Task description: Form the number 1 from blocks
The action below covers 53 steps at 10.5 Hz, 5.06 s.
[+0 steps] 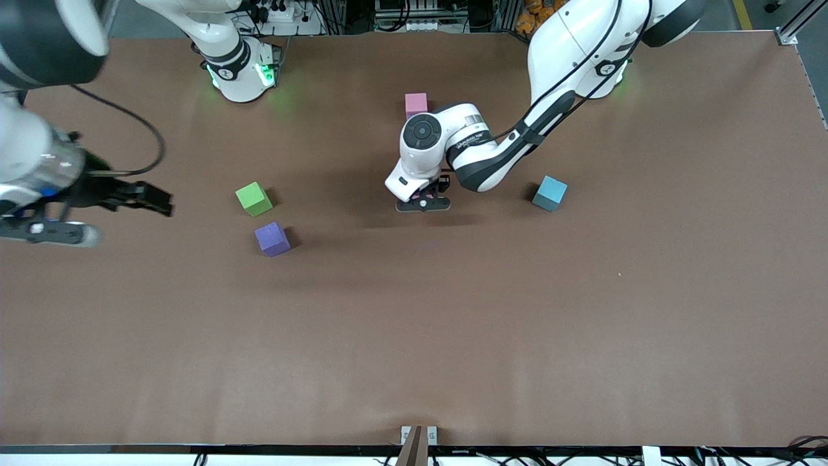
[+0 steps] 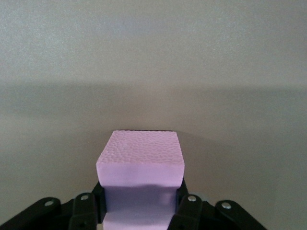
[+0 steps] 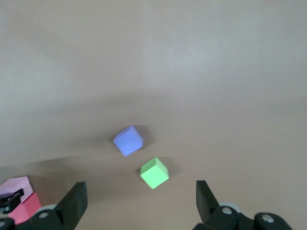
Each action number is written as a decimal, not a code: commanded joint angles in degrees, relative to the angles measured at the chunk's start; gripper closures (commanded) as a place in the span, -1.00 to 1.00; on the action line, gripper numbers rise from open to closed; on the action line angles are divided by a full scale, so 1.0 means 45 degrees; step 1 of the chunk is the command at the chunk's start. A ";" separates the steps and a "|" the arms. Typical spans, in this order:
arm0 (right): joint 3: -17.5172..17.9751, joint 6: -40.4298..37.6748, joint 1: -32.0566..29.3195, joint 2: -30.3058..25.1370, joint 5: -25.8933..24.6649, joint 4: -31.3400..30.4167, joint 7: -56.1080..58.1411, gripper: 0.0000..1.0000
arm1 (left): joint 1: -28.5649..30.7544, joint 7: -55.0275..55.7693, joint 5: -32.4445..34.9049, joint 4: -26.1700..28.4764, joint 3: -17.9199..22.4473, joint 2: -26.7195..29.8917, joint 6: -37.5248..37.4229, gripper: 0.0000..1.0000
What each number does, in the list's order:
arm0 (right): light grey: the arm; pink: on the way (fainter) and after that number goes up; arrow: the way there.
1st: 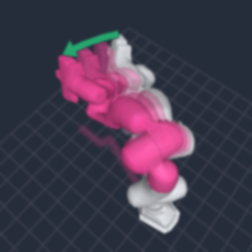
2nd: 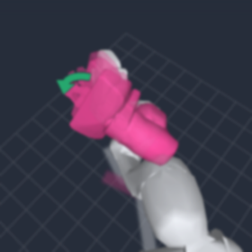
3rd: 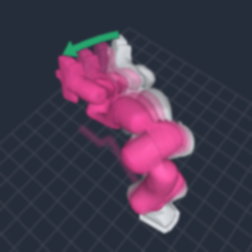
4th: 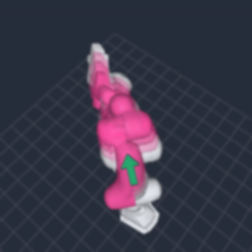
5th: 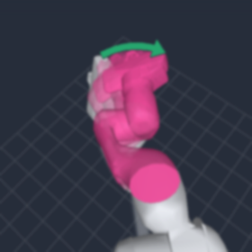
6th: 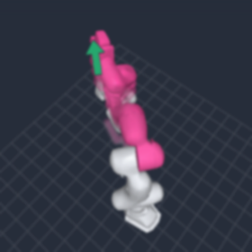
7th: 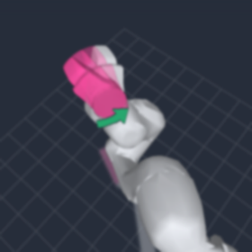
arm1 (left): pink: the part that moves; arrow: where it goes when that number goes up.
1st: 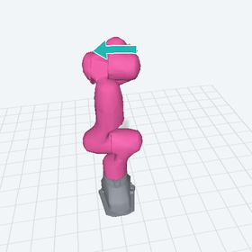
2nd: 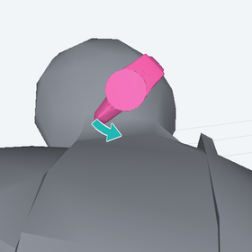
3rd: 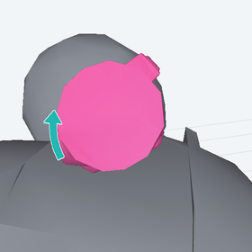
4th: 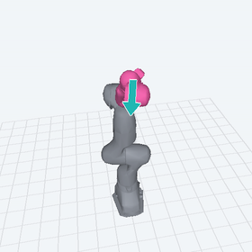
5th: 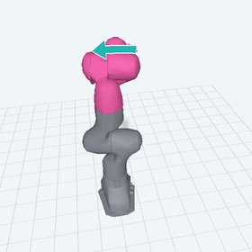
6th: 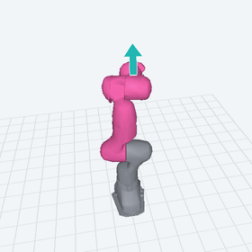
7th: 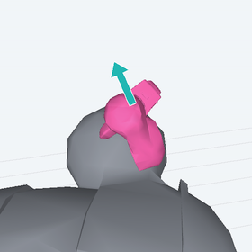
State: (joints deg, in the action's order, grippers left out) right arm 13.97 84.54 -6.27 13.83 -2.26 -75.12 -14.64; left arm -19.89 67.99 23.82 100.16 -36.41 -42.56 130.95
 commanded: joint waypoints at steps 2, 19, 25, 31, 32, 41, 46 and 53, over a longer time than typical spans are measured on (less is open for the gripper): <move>-0.0094 -0.0212 -0.0734 -0.1020 0.0209 -0.0083 0.1080 -1.00 | -0.0267 0.0107 -0.0099 -0.0072 0.0143 0.0004 -0.0077 -0.91; -0.2518 0.0667 0.0261 -0.3406 0.1186 -0.2526 0.1282 -1.00 | 0.3773 -0.2941 -0.0293 -0.0208 0.0729 0.3871 -0.3046 -1.00; -0.2459 0.0531 0.0418 -0.3327 0.1167 -0.2817 0.1204 -1.00 | 0.3936 -0.6432 -0.2337 0.0822 0.2323 0.5603 -0.4511 -1.00; -0.2498 0.1036 0.0340 -0.3405 0.1147 -0.3813 0.1379 -1.00 | 0.2839 -1.0319 -0.4044 0.1825 0.5412 0.8536 -0.4898 -1.00; -0.2498 0.1193 0.0320 -0.3386 0.1128 -0.3950 0.1379 -1.00 | 0.2742 -1.1194 -0.4024 0.1359 0.5803 0.8791 -0.5211 -1.00; -0.2498 0.1194 0.0281 -0.3386 0.1128 -0.3971 0.1379 -1.00 | 0.3366 -1.2863 -0.5312 -0.3020 0.6741 0.9691 -1.0018 -1.00; -0.2498 0.1195 0.0301 -0.3386 0.1128 -0.3952 0.1399 -1.00 | 0.3366 -1.4270 -0.5176 -0.3586 0.6862 0.9692 -1.0604 -1.00; -0.2498 0.1234 0.0320 -0.3366 0.1128 -0.3971 0.1399 -1.00 | 0.3346 -1.4172 -0.5235 -0.3645 0.6744 0.9692 -1.0604 -1.00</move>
State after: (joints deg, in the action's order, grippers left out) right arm 2.72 89.65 -4.78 -0.42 2.22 -92.14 -9.01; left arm -4.91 5.17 1.43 85.53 -6.00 1.74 84.73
